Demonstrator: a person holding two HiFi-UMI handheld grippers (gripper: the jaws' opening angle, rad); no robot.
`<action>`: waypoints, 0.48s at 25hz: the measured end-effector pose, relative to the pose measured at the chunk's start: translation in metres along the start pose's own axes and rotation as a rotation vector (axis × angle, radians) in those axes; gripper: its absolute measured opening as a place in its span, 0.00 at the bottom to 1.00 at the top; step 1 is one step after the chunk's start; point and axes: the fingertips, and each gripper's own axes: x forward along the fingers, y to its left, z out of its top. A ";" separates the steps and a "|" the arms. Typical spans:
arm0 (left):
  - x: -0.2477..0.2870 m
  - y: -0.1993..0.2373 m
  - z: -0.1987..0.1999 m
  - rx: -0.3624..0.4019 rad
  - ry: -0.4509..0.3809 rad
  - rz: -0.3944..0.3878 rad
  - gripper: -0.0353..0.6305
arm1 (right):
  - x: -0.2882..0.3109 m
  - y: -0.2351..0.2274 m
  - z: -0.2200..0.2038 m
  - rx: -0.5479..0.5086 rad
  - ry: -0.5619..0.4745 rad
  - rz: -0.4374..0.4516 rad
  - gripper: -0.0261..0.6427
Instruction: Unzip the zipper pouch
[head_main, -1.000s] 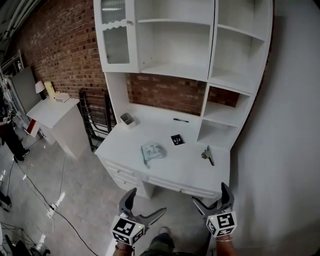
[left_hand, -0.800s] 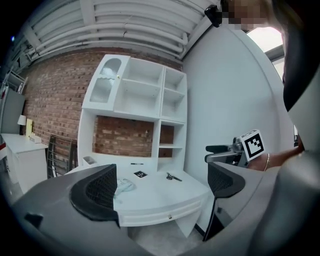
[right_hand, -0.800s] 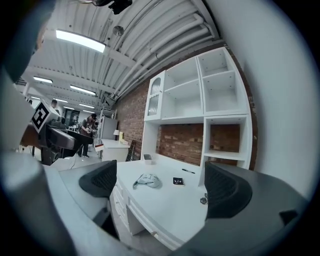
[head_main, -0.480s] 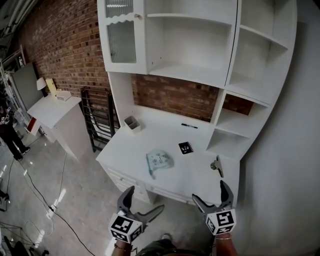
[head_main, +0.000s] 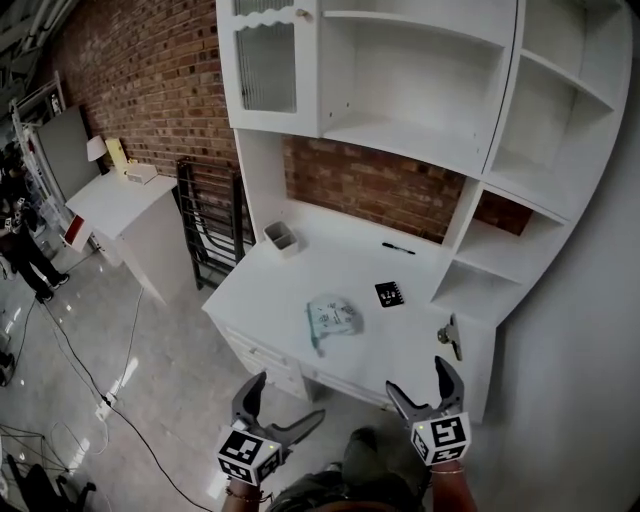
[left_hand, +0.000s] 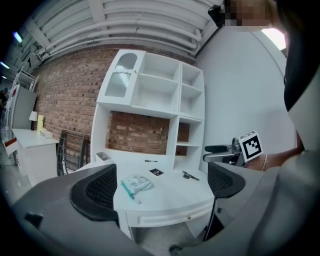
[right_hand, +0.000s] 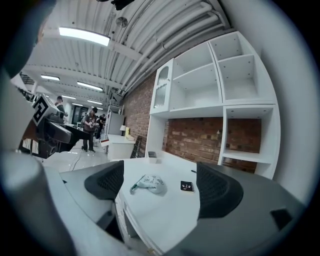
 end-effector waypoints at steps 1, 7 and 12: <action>0.000 0.002 -0.002 -0.003 0.001 0.005 0.90 | 0.005 0.000 -0.002 0.002 0.003 0.001 0.72; 0.008 0.029 -0.008 -0.034 0.020 0.070 0.90 | 0.039 -0.001 -0.009 -0.027 0.041 0.026 0.72; 0.023 0.047 -0.003 -0.051 0.003 0.086 0.90 | 0.075 -0.001 -0.022 -0.067 0.097 0.054 0.72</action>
